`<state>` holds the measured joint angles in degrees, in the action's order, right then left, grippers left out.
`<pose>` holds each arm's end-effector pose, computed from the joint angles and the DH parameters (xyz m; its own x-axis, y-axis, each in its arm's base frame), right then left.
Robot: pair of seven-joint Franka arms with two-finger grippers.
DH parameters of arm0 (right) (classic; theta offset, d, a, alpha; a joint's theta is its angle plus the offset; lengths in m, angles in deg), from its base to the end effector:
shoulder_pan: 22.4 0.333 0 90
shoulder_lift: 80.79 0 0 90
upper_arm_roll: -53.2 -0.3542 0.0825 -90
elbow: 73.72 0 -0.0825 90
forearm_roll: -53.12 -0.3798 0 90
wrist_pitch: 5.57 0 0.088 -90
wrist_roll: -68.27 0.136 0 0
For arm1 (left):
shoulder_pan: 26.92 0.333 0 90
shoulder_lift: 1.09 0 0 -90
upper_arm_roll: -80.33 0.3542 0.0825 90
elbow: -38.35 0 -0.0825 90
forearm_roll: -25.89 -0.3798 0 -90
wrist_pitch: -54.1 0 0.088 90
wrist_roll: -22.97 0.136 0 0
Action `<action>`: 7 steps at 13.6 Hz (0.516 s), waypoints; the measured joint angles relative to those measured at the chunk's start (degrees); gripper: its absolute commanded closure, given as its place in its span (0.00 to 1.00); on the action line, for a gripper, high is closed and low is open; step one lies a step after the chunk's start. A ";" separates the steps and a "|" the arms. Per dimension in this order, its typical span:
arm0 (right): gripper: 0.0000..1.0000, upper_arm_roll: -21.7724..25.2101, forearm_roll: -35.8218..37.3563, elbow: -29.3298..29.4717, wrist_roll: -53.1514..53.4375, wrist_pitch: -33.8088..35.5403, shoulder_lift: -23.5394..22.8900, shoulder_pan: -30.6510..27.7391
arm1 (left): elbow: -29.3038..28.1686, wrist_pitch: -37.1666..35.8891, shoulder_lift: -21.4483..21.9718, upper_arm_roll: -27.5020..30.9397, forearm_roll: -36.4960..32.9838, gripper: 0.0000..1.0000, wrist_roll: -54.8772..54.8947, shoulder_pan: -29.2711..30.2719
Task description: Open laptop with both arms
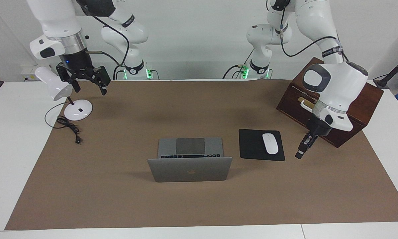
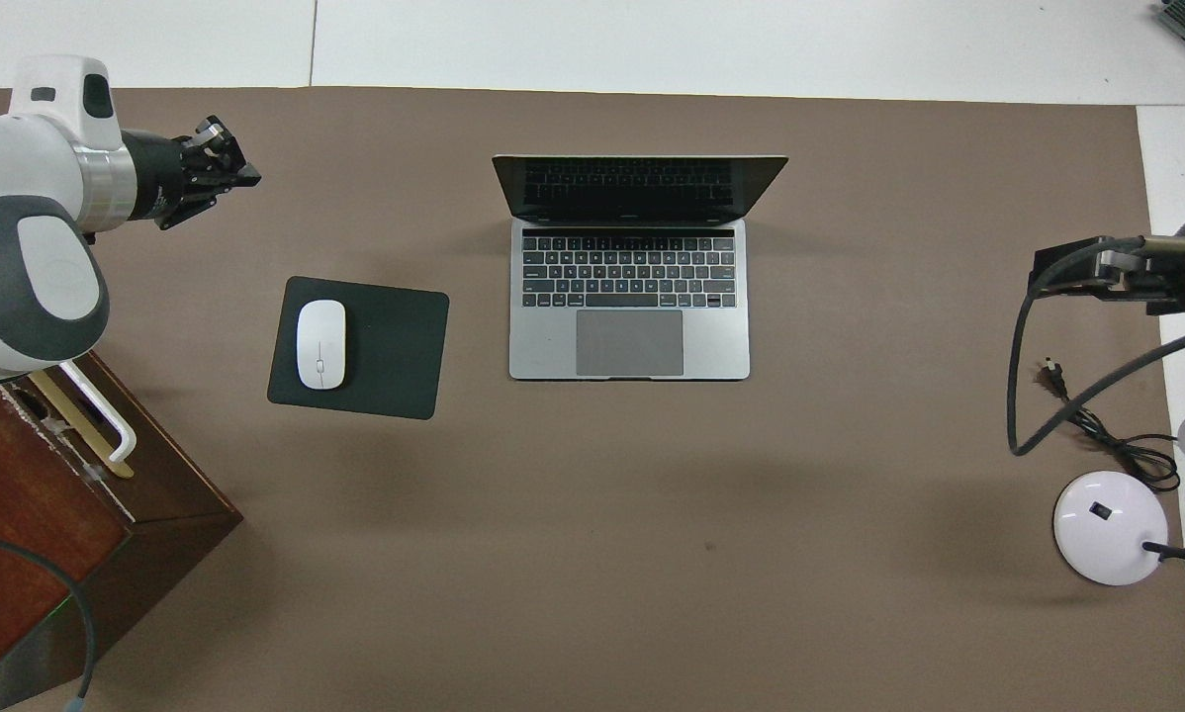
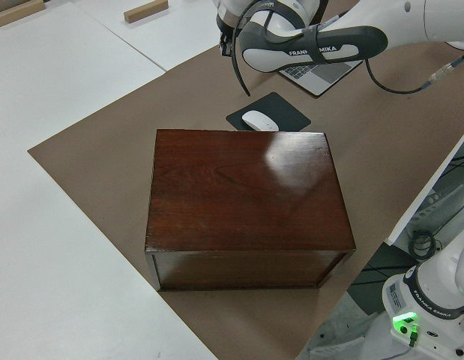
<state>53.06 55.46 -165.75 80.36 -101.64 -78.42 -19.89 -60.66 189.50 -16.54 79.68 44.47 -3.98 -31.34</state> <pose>0.5494 0.0203 0.6498 0.9801 -0.1599 0.1177 -0.1629 -0.9865 0.0167 0.6817 -0.0703 0.4763 0.8117 0.5631 0.1551 0.4667 -0.7850 0.4074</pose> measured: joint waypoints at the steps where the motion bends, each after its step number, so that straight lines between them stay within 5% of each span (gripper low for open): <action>1: 0.00 0.01 0.00 -0.12 0.00 -0.16 0.00 -0.07 | 0.48 -3.41 0.47 -0.02 -3.85 1.00 0.00 0.03; 7: 0.00 -0.04 0.00 -0.74 0.00 -0.93 0.00 -0.21 | 1.14 -21.78 6.98 -0.02 -13.27 1.00 0.89 0.14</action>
<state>53.02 55.46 -166.49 80.36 -102.56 -78.43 -20.09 -59.52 167.72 -9.57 79.66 31.20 -3.08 -31.20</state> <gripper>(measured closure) 0.000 0.991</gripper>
